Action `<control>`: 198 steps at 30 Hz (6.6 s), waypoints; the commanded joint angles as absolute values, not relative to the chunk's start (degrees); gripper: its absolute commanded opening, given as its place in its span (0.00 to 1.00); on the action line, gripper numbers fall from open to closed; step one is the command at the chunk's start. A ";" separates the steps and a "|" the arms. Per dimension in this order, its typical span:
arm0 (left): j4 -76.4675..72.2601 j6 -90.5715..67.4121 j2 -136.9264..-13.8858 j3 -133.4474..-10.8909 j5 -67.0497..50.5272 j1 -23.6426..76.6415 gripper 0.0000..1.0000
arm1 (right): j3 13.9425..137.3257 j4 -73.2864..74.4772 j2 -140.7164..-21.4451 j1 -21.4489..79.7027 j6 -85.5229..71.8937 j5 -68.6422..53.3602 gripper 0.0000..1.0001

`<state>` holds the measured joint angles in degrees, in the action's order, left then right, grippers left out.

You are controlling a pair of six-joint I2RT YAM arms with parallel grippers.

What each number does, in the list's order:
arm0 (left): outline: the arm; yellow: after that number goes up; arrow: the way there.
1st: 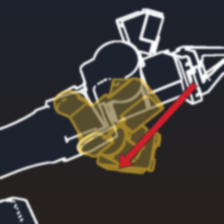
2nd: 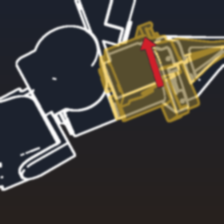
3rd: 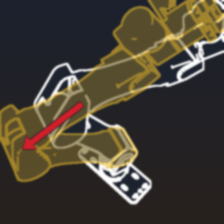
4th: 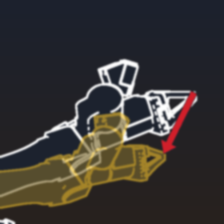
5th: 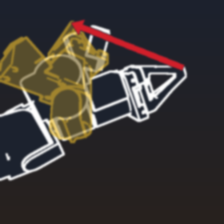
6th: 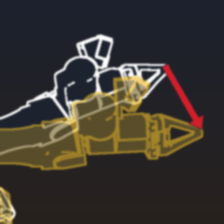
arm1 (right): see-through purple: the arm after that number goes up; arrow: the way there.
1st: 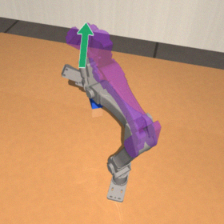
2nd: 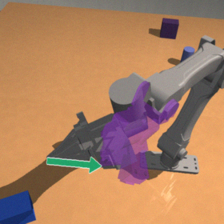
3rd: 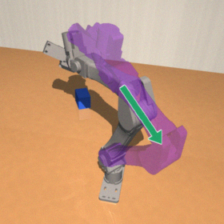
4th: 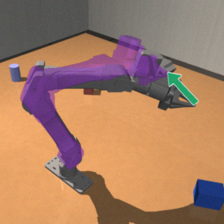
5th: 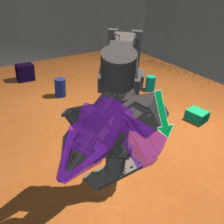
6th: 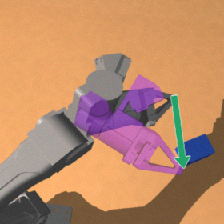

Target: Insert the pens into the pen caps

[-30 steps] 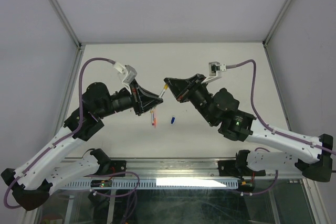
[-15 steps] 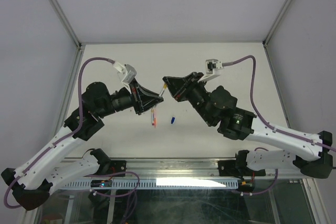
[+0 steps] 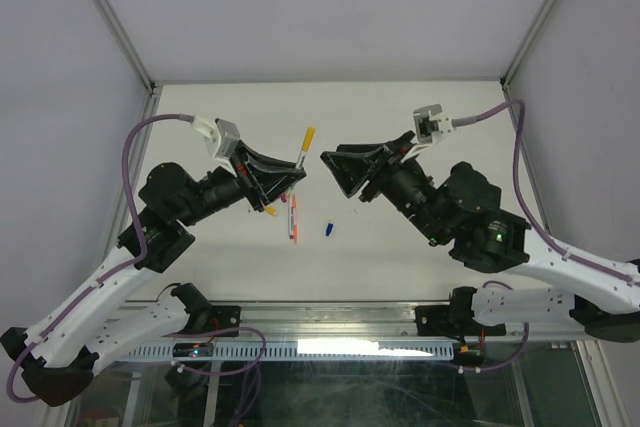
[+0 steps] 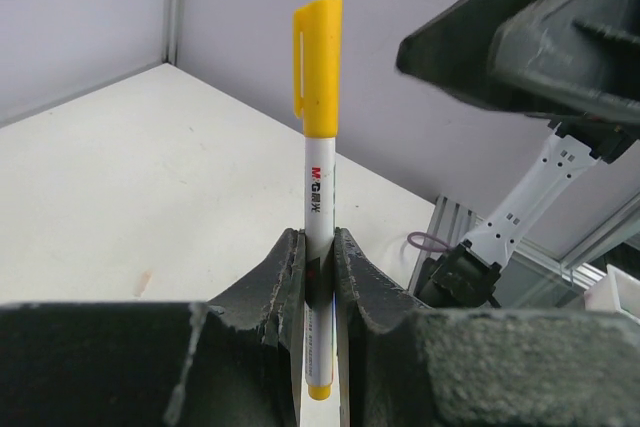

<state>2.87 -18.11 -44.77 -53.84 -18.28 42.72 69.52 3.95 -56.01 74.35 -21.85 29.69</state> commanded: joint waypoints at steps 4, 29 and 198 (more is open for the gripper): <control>-2.68 -18.99 -43.25 -52.07 -20.49 42.74 0.00 | 67.64 0.32 -54.61 74.18 -22.70 29.72 0.48; -8.91 -23.15 -42.67 -49.22 -21.17 42.79 0.00 | 68.25 -1.89 -62.40 72.39 -29.46 24.86 0.07; 16.57 -26.98 -38.01 -37.42 -3.52 28.21 0.84 | 48.80 -5.32 -80.21 49.87 -40.23 -0.20 0.00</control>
<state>22.94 -27.66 -39.92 -38.17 0.99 28.40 53.21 6.55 -86.11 50.65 -38.37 2.35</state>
